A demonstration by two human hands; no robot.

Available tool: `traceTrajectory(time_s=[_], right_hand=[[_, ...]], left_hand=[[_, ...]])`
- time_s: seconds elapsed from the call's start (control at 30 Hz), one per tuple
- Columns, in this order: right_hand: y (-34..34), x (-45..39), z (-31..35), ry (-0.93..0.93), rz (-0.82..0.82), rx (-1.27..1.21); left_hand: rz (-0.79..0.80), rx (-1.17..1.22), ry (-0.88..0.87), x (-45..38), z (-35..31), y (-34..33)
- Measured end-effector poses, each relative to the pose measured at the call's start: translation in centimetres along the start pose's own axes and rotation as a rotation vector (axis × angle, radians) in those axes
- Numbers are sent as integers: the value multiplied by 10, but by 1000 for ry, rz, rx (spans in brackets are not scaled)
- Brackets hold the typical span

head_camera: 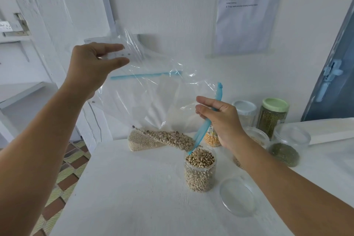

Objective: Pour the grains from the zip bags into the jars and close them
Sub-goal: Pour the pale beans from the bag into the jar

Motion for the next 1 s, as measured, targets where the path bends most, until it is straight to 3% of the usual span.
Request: traceTrajectory(time_s=[1.0], right_hand=[[2,1,-5,4,-4,14]], left_hand=[[-11,-2,10,5,-12,0]])
Point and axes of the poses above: each hand's wrist, its own x-axis away from the middle knuckle, its own y-axis out of the back of the hand, z = x × y, the point moved 9 cm from there along -x, towards the middle knuckle
